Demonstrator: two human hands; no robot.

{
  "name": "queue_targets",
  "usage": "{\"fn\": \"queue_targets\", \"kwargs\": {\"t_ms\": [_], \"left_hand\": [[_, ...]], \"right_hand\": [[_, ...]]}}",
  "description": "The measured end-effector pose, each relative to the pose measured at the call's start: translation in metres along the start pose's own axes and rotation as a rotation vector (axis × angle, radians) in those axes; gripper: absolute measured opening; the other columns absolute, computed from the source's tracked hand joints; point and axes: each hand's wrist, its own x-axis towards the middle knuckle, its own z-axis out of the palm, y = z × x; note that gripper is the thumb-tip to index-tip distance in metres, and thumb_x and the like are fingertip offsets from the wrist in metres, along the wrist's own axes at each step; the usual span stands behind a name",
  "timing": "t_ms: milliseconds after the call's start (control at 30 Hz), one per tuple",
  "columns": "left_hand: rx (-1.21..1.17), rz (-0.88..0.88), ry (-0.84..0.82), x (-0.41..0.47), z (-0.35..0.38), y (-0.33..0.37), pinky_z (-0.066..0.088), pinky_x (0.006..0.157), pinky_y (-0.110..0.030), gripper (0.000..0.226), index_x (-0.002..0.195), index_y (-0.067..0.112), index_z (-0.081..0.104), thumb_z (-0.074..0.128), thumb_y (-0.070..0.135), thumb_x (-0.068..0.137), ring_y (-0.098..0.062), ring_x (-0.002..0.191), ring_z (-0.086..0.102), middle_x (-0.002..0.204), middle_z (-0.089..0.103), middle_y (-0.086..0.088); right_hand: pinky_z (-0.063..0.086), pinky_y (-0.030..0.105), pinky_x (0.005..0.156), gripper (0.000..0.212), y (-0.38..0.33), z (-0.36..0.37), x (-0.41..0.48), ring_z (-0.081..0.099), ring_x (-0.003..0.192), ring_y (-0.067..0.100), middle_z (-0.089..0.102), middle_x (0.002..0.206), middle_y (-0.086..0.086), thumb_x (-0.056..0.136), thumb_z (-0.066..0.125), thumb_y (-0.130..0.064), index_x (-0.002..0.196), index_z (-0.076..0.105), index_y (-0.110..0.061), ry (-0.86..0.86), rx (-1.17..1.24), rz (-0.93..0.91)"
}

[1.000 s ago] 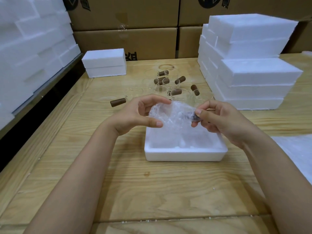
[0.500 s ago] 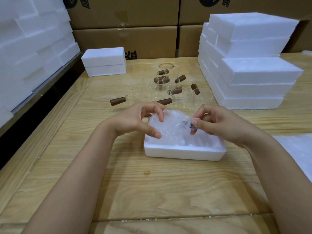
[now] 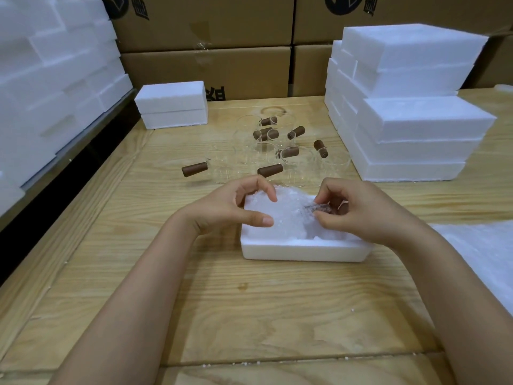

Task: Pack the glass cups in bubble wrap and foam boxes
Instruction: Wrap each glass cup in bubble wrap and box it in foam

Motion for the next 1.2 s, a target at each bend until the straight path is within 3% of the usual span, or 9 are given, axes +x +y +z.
{"fn": "queue_targets", "kwargs": {"t_ms": [200, 400, 467, 600, 667, 800, 900, 1033, 1200], "left_hand": [[-0.005, 0.054, 0.015, 0.000, 0.004, -0.004, 0.041, 0.088, -0.013, 0.032, 0.097, 0.021, 0.060, 0.074, 0.012, 0.070, 0.002, 0.102, 0.052, 0.097, 0.059, 0.026], [-0.079, 0.086, 0.040, 0.000, 0.007, -0.010, 0.039, 0.090, -0.015, 0.037, 0.100, 0.025, 0.061, 0.074, 0.027, 0.065, -0.002, 0.109, 0.052, 0.104, 0.060, 0.020], [-0.072, 0.092, 0.038, 0.000, 0.007, -0.013, 0.038, 0.096, -0.017, 0.043, 0.106, 0.025, 0.061, 0.074, 0.028, 0.065, -0.003, 0.117, 0.051, 0.112, 0.061, 0.020], [-0.247, 0.064, 0.031, 0.000, 0.007, -0.016, 0.039, 0.109, -0.043, 0.082, 0.133, 0.028, 0.049, 0.084, 0.046, 0.060, -0.023, 0.133, 0.046, 0.141, 0.052, -0.002], [-0.393, 0.032, 0.044, 0.000, 0.005, -0.016, 0.043, 0.106, -0.043, 0.096, 0.139, 0.027, 0.043, 0.081, 0.061, 0.058, -0.027, 0.131, 0.048, 0.142, 0.052, -0.009], [-0.503, 0.005, 0.087, -0.001, 0.001, -0.019, 0.040, 0.108, -0.045, 0.101, 0.142, 0.019, 0.042, 0.076, 0.067, 0.060, -0.030, 0.130, 0.049, 0.140, 0.054, -0.013], [-0.533, 0.000, 0.101, -0.001, -0.001, -0.022, 0.036, 0.111, -0.048, 0.100, 0.140, 0.017, 0.044, 0.076, 0.067, 0.060, -0.031, 0.130, 0.050, 0.139, 0.054, -0.014], [-0.535, -0.013, 0.102, -0.002, -0.003, -0.024, 0.030, 0.114, -0.050, 0.099, 0.141, 0.015, 0.044, 0.075, 0.066, 0.062, -0.030, 0.133, 0.046, 0.142, 0.052, -0.013], [-0.526, -0.023, 0.114, -0.002, -0.004, -0.022, 0.033, 0.113, -0.043, 0.094, 0.139, 0.017, 0.045, 0.074, 0.066, 0.064, -0.021, 0.135, 0.044, 0.143, 0.052, -0.006]], "right_hand": [[0.045, 0.029, 0.069, 0.016, 0.002, -0.002, 0.003, 0.052, 0.075, 0.016, 0.057, 0.089, 0.002, 0.073, 0.072, -0.011, 0.077, 0.060, -0.021, 0.010, -0.093, -0.130], [0.034, 0.015, 0.074, 0.011, -0.003, -0.009, 0.001, 0.049, 0.087, 0.003, 0.055, 0.096, -0.005, 0.080, 0.072, -0.027, 0.083, 0.062, -0.026, 0.022, -0.096, -0.166], [0.034, 0.015, 0.078, 0.010, -0.007, -0.014, 0.005, 0.050, 0.093, 0.010, 0.055, 0.097, -0.006, 0.082, 0.065, -0.030, 0.085, 0.064, -0.021, 0.264, -0.084, -0.191], [0.025, 0.012, 0.092, 0.022, -0.015, -0.027, 0.021, 0.046, 0.109, 0.032, 0.052, 0.109, 0.012, 0.086, 0.060, -0.015, 0.106, 0.064, -0.006, 0.946, -0.303, -0.176], [0.026, 0.021, 0.095, 0.038, -0.017, -0.042, 0.030, 0.044, 0.115, 0.038, 0.049, 0.122, 0.020, 0.085, 0.059, -0.023, 0.119, 0.058, -0.007, 1.071, -0.445, -0.133], [0.016, 0.049, 0.110, 0.073, -0.002, -0.069, 0.057, 0.018, 0.138, 0.038, 0.027, 0.149, 0.013, 0.078, 0.066, -0.056, 0.138, 0.041, -0.021, 0.685, -0.707, 0.269], [0.006, 0.054, 0.113, 0.071, 0.015, -0.068, 0.063, 0.010, 0.142, 0.035, 0.024, 0.153, 0.011, 0.085, 0.062, -0.052, 0.141, 0.036, -0.019, 0.464, -0.803, 0.450], [0.014, 0.053, 0.113, 0.049, 0.023, -0.064, 0.060, 0.029, 0.134, 0.035, 0.048, 0.136, 0.014, 0.090, 0.061, -0.031, 0.131, 0.047, -0.009, 0.564, -0.790, 0.380], [0.018, 0.050, 0.111, 0.041, -0.006, -0.061, 0.047, 0.045, 0.117, 0.038, 0.057, 0.117, 0.018, 0.088, 0.061, -0.030, 0.117, 0.053, -0.002, 0.670, -0.786, 0.217]]}}
